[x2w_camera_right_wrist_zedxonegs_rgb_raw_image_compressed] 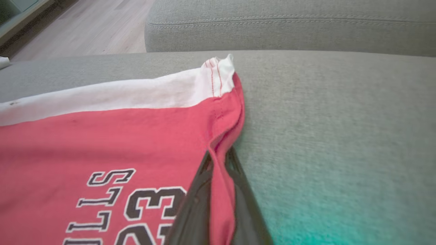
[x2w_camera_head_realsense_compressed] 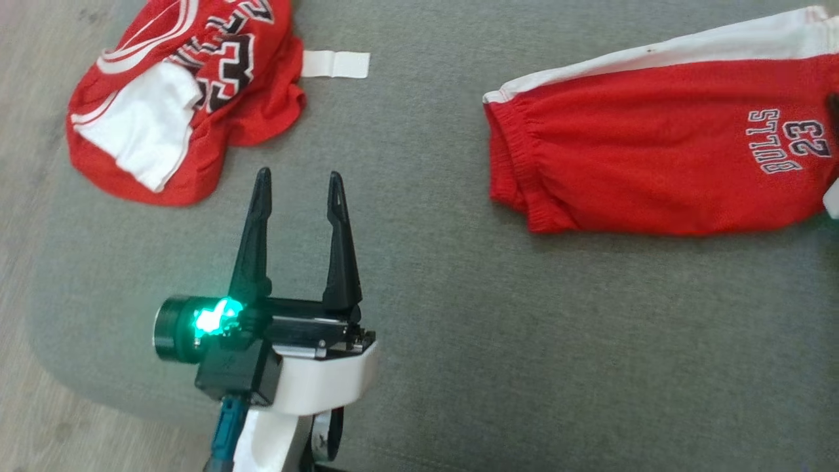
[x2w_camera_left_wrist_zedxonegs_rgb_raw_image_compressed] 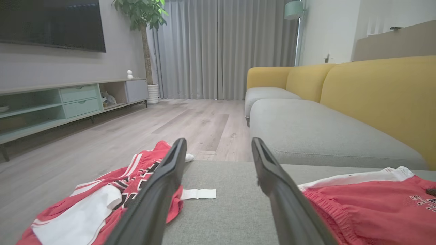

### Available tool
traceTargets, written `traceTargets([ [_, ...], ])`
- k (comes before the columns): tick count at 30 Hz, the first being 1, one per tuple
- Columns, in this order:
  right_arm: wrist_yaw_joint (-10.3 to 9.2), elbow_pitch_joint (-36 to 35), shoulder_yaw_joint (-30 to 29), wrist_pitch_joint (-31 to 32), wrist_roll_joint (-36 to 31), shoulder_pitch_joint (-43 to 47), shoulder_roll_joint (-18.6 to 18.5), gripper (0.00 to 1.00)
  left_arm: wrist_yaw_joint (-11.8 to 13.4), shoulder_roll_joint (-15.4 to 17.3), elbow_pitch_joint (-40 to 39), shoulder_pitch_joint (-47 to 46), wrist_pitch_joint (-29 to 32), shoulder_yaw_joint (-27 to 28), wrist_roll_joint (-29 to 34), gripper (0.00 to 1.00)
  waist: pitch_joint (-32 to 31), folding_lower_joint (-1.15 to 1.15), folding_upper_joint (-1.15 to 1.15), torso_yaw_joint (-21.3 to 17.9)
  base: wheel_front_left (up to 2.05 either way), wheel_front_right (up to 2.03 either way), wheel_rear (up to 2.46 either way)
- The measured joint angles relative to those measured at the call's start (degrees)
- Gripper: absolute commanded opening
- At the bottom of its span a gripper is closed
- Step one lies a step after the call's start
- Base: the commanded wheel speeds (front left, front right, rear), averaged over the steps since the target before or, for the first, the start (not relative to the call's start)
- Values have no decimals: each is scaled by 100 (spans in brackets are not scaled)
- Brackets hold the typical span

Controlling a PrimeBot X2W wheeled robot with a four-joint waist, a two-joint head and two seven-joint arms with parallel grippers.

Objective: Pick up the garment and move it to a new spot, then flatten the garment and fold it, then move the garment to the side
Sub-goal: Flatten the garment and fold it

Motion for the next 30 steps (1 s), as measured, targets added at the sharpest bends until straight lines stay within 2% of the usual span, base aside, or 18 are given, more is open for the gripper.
traceTargets([
  [5,0,57,26,-101,-16,81,-19,0,-14,0,30,-2,0,35,77,100,-96,0,0,-269,0,0,0],
  [13,0,97,-25,-115,-260,152,-628,0,-169,2,98,0,-1,178,169,100,-282,0,0,-956,0,0,0],
  [17,0,-32,-168,-182,-275,151,-684,0,-269,2,169,-1,0,176,170,100,-320,0,0,-1241,0,0,0],
  [22,0,-773,-267,-376,-279,132,-553,0,-318,2,237,-1,0,181,170,100,-396,0,0,-1425,0,0,0],
  [30,0,-2591,-227,-108,-274,161,93,0,-411,3,385,10,0,186,168,100,-620,0,0,-1387,0,0,0],
])
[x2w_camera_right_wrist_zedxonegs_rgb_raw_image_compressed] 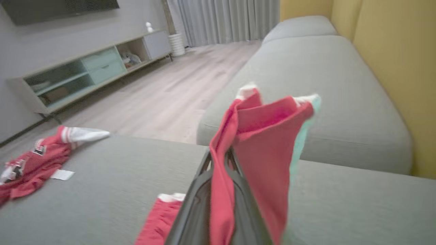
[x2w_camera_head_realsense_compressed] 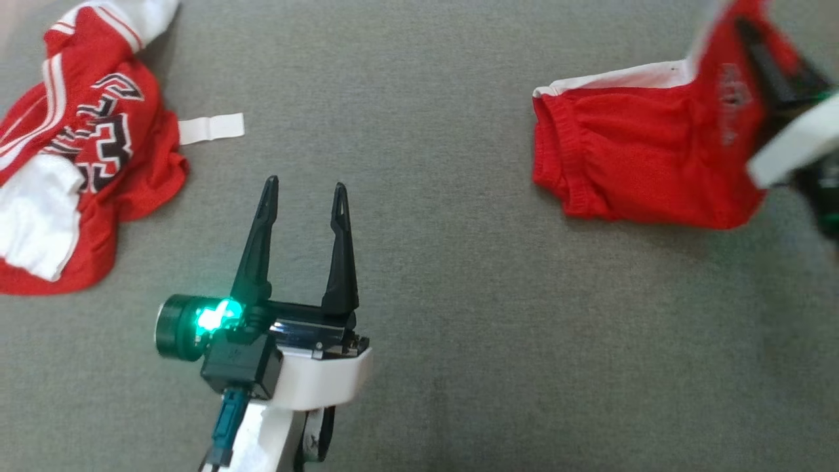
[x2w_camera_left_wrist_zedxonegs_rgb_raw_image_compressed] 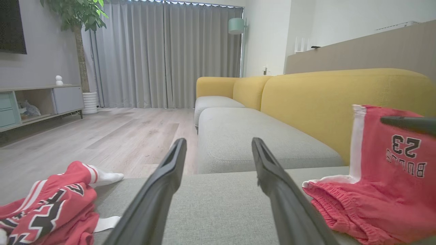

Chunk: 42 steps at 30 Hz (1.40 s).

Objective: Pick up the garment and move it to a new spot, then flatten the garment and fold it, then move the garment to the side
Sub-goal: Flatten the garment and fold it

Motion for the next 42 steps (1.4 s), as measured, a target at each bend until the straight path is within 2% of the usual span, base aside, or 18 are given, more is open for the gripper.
traceTargets([
  [3,0,-334,97,177,-115,41,411,0,1,0,3,16,0,-24,-16,100,-53,0,0,99,0,0,0],
  [4,0,-394,114,259,-116,96,573,47,3,0,3,31,0,-35,-16,100,-69,0,0,141,0,0,0],
  [5,0,-448,120,307,-119,179,728,100,9,0,5,49,0,-47,-16,100,-85,0,0,183,0,0,0],
  [6,0,-502,112,308,-118,290,872,100,16,1,9,73,0,-57,-16,100,-103,0,0,226,0,0,0],
  [10,0,-659,-36,288,-209,678,1054,100,54,1,31,116,0,-59,-15,100,-193,0,0,327,0,0,0],
  [15,0,-727,-855,-191,-858,1189,835,100,51,3,52,358,0,32,-7,100,-459,0,0,383,0,0,0],
  [18,0,-725,-1434,-619,-1112,1702,893,100,49,3,56,575,0,148,4,100,-665,0,0,363,0,0,0],
  [22,0,-683,-2023,-1183,-1646,2610,1211,100,15,9,56,914,0,271,62,100,-970,0,0,290,0,0,0],
  [27,0,-827,-2617,-1329,-2510,3650,1804,100,-110,23,58,1413,0,375,127,100,-1367,-1,0,204,0,0,0],
  [30,0,-1182,-2815,-1330,-2900,4262,2240,100,-227,36,133,1750,1,398,153,100,-1584,-1,0,160,0,0,0],
  [35,0,-1438,-3115,-1343,-3423,5024,2709,100,-435,65,346,2087,1,588,145,100,-1828,-1,0,80,0,0,0],
  [40,0,-1555,-3158,-1344,-3895,5310,3022,100,-513,70,538,2134,1,845,169,100,-1972,0,0,-98,0,0,0],
  [42,0,-1555,-3144,-1344,-3933,5314,3040,100,-513,69,552,2142,1,879,183,100,-1985,0,0,-128,0,0,0],
])
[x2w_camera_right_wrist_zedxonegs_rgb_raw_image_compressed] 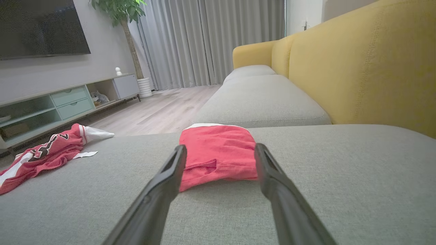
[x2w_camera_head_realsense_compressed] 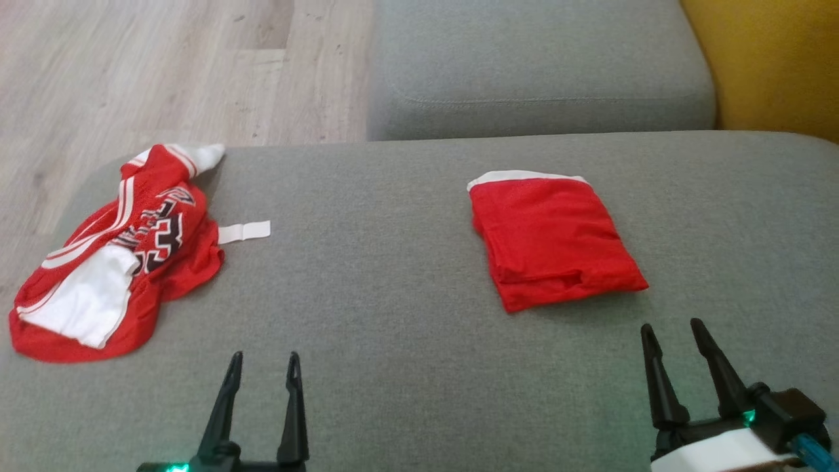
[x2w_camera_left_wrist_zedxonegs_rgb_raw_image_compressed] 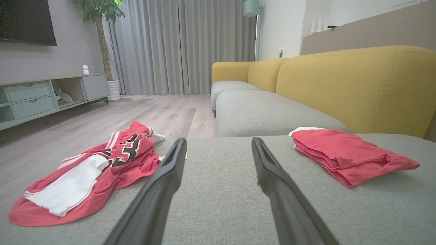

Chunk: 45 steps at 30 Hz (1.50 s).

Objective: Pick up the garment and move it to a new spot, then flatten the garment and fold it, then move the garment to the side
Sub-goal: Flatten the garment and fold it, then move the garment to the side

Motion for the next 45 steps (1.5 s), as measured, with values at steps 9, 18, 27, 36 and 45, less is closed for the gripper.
traceTargets([
  [9,0,19,32,0,-52,-2,37,100,-14,-5,82,16,0,249,19,100,-34,1,0,-100,0,0,0],
  [18,0,88,29,0,-101,-2,69,100,-102,-10,142,16,0,292,67,100,-84,1,0,-133,0,0,0],
  [27,0,105,16,0,-102,-7,116,100,-143,-12,149,15,0,290,78,100,-54,1,0,-147,0,0,0],
  [36,0,261,22,0,-154,-32,114,100,-134,-14,38,-7,0,265,78,100,98,1,0,-81,0,0,0],
  [45,0,632,145,0,-24,-530,-5,100,20,-15,-147,-242,0,80,-38,100,575,1,0,21,0,0,0],
])
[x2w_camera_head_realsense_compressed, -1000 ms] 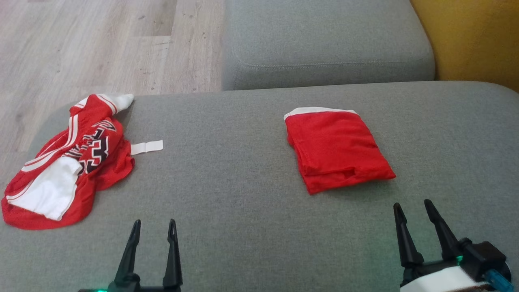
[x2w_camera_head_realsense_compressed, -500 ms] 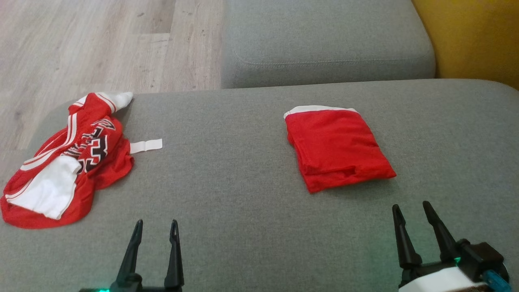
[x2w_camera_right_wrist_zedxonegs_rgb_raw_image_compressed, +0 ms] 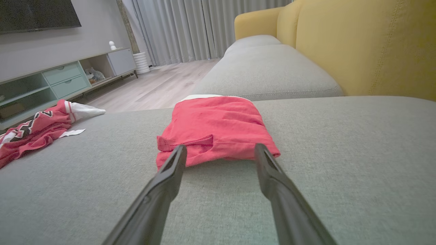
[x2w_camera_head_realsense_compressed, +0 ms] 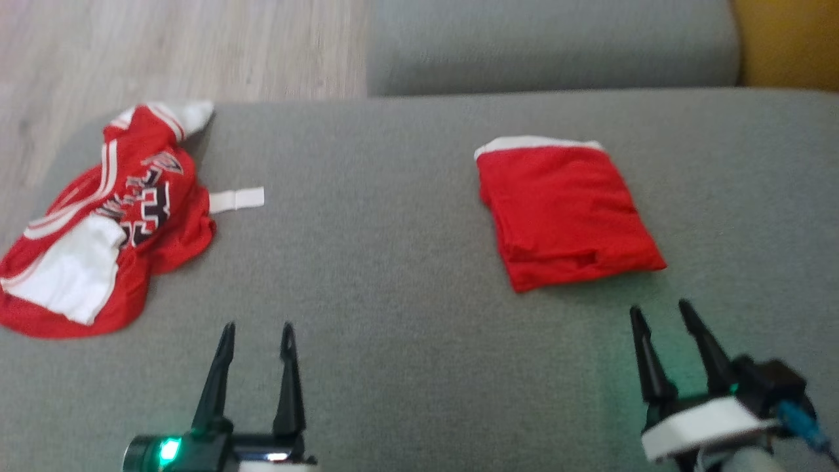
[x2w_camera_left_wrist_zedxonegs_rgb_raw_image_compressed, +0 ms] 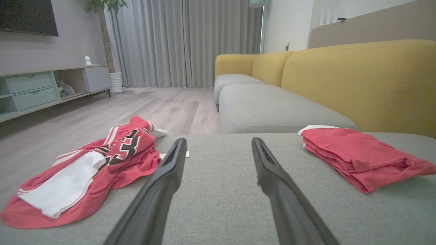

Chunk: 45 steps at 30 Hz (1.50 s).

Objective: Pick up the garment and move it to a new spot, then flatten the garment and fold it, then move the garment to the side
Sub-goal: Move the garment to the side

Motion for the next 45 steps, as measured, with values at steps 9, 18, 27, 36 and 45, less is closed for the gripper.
traceTargets([
  [9,0,711,103,203,570,-1156,-386,100,126,-21,-88,-616,0,-308,54,100,691,1,0,209,0,0,0],
  [18,0,1099,349,1354,1035,-2408,-1011,100,200,-29,-101,-1050,0,-590,59,100,1254,1,0,481,0,0,0],
  [27,0,1481,204,2301,1540,-3051,-1727,100,299,-31,-101,-1284,0,-806,57,100,1664,1,0,701,0,0,0],
  [36,0,1230,934,2832,2506,-3064,-1971,0,392,-33,-76,-1445,0,-831,49,100,1770,0,0,595,0,0,0],
  [45,0,971,814,3010,2230,-3065,-3055,0,179,-30,-80,-1507,0,-734,197,100,1907,-1,0,-77,0,0,0],
])
